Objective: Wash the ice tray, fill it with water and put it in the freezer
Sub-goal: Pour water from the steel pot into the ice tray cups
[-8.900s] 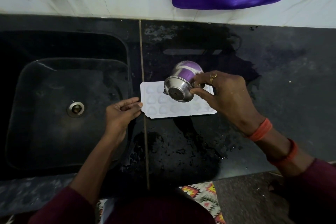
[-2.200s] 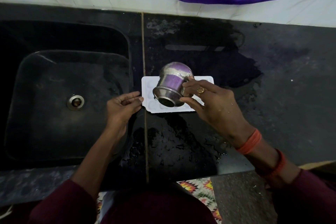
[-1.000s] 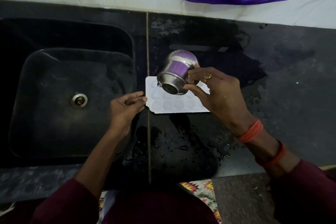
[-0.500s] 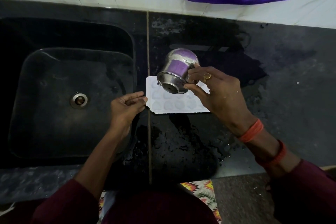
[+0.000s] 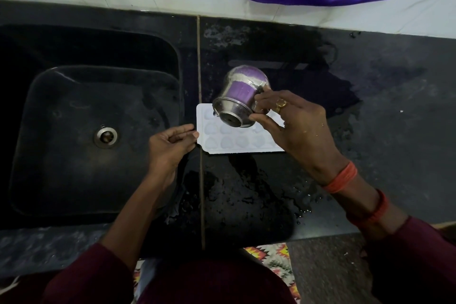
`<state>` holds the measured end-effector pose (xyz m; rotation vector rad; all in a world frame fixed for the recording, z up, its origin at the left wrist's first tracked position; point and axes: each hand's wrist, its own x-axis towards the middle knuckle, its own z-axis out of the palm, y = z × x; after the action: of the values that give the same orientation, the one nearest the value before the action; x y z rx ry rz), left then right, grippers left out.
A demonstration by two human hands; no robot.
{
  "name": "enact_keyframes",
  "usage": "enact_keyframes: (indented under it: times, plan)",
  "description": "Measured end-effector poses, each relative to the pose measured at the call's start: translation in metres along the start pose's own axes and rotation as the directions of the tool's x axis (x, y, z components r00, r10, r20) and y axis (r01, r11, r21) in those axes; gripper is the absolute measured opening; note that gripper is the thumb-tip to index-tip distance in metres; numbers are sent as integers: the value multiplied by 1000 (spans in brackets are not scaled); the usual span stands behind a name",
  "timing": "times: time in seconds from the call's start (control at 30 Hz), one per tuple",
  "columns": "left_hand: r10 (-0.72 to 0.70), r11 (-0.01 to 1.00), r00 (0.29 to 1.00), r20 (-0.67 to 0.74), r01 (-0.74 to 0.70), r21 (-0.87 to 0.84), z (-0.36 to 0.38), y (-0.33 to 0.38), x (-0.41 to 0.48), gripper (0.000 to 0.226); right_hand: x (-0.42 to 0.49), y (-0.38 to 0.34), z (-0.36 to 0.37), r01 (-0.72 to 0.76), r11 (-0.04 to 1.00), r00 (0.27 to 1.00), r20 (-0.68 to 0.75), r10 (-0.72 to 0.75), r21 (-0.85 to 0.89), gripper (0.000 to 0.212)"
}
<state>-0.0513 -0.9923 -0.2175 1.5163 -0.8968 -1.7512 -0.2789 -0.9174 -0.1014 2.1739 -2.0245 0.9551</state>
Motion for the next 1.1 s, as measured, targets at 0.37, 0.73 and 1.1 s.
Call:
enact_keyframes:
  times: [0.37, 0.73, 1.1]
  plan:
    - [5, 1000, 1000, 6, -5, -2, -1, -2, 2, 26, -3, -2, -6, 22, 1000, 1000, -20, -22, -14, 15]
    - [19, 1000, 1000, 9, -19, -12, 0, -4, 0, 26, -3, -3, -8, 23, 1000, 1000, -16, -23, -2, 15]
    - [35, 999, 999, 15, -35, -2, -1, -5, 0, 31, 2, -7, -15, -121, 986, 992, -20, 124, 113, 18]
